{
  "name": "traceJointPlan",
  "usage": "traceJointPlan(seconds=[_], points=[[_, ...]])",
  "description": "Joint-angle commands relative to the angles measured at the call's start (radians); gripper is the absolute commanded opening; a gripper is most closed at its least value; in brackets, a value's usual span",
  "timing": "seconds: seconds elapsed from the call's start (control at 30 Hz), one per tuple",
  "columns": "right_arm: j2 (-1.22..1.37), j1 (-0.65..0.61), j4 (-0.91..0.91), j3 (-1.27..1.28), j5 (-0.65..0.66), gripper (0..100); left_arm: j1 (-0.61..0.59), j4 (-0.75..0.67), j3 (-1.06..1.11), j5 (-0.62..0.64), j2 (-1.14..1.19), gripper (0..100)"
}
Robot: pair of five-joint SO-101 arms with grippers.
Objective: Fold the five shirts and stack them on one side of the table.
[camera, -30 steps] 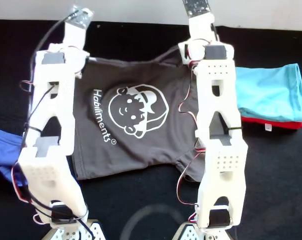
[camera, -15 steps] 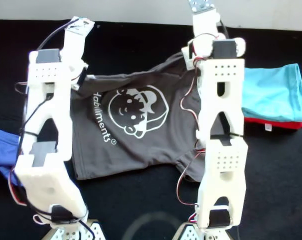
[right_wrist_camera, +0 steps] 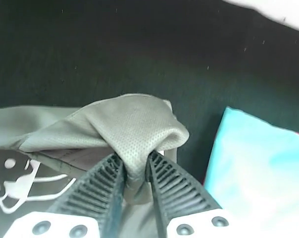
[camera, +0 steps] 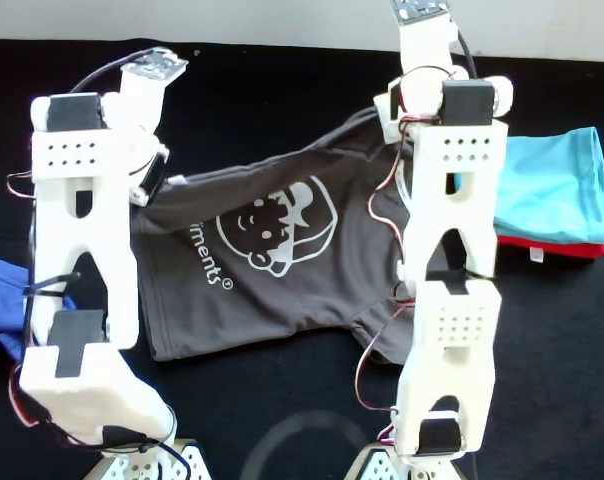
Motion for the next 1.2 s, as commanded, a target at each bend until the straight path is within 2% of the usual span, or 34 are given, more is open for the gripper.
traceJointPlan(seconds=[0.0, 0.13, 0.23, 0.43, 0.63, 0.87, 1.03, 1.17], points=[[-0.265, 0.008, 0.012, 0.312, -0.012, 0.6, 0.015, 0.054, -0.038, -0.006, -0.056, 1], [-0.475, 0.015, -0.01, 0.75, -0.012, 0.6, 0.013, 0.075, -0.015, -0.006, -0.056, 1], [-0.61, 0.015, -0.097, 1.043, -0.012, 0.6, 0.015, 0.075, 0.031, -0.005, -0.056, 1], [-0.883, 0.016, -0.259, 1.494, 0.002, 0.6, 0.022, 0.054, 0.188, -0.005, -0.131, 1], [-1.033, 0.077, -0.263, 1.635, 0.127, 0.6, 0.13, -0.017, 0.483, -0.005, -0.317, 1], [-1.046, 0.214, -0.254, 1.718, 0.235, 0.6, 0.147, -0.236, 0.885, -0.005, -0.47, 1], [-1.047, 0.211, -0.282, 1.834, 0.245, 0.6, 0.148, -0.342, 1.032, -0.005, -0.499, 1], [-1.047, 0.211, -0.294, 1.89, 0.245, 0.6, 0.15, -0.374, 1.081, -0.005, -0.498, 1]])
